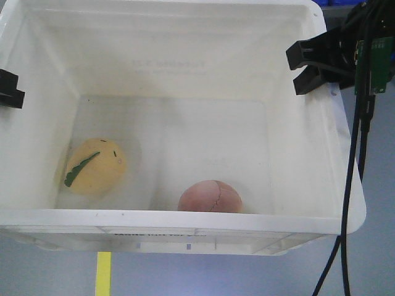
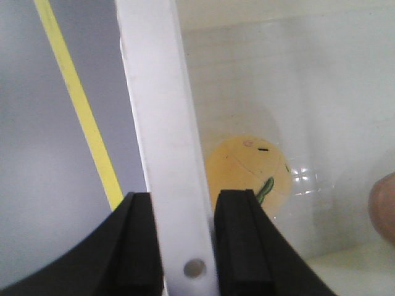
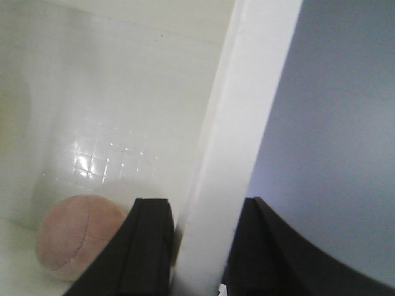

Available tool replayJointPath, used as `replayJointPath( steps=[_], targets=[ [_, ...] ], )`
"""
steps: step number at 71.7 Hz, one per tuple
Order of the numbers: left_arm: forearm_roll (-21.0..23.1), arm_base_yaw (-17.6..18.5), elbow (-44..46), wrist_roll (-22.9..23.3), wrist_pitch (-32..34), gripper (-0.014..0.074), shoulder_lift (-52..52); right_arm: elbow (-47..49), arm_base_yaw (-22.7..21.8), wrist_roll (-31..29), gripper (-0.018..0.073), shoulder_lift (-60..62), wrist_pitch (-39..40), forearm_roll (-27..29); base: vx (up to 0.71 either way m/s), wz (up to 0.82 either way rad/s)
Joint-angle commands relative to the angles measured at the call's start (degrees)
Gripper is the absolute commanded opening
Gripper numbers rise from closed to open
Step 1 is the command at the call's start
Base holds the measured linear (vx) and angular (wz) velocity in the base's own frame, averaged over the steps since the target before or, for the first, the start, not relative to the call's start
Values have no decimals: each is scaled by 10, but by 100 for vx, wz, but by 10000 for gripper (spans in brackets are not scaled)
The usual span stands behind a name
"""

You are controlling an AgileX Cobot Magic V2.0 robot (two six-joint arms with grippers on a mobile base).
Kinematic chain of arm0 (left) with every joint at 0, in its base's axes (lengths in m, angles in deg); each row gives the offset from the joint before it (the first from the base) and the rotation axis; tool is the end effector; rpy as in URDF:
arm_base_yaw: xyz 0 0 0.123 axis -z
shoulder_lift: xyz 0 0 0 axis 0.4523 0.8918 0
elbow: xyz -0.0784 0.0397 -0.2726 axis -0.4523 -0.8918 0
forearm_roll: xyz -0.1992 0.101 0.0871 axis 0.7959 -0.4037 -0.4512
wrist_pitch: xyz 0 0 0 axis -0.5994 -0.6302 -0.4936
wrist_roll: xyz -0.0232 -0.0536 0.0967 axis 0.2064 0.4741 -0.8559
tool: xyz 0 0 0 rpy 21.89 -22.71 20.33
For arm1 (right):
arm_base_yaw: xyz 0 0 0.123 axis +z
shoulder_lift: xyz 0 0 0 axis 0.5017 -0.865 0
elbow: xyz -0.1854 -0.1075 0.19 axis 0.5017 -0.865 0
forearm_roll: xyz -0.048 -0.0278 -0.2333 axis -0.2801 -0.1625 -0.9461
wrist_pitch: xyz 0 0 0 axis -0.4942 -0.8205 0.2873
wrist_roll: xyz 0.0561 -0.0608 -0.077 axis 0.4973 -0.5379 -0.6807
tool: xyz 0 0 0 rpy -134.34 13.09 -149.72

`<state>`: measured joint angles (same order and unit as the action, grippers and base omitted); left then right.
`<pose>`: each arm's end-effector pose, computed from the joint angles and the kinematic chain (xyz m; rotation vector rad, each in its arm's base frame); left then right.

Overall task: Place moving items into box and shelve
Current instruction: 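Hold the tote with both grippers while the base drives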

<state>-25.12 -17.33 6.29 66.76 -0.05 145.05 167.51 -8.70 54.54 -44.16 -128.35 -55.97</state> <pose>0.2009 -0.0496 0.3875 0.1750 2.5220 -0.2701 0.2374 0.1064 0.3931 -0.3618 2.6208 0.3165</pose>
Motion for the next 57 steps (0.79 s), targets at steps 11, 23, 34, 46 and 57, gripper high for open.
replayJointPath(
  steps=[11,23,34,46,57],
  targets=[
    [29,0,25,-8,64,-17,-18,27,1,-13,-12,22,38,23,32,54],
    [29,0,25,-8,64,-17,-18,27,1,-13,-12,22,38,23,34,43],
    [29,0,25,-8,64,-17,-18,27,1,-13,-12,22,39,23,38,35],
    [29,0,25,-8,64,-17,-18,27,1,-13,-12,22,39,19,40,27],
    [29,0,25,-8,65,-17,-18,27,1,-13,-12,22,39,19,42,18]
  ],
)
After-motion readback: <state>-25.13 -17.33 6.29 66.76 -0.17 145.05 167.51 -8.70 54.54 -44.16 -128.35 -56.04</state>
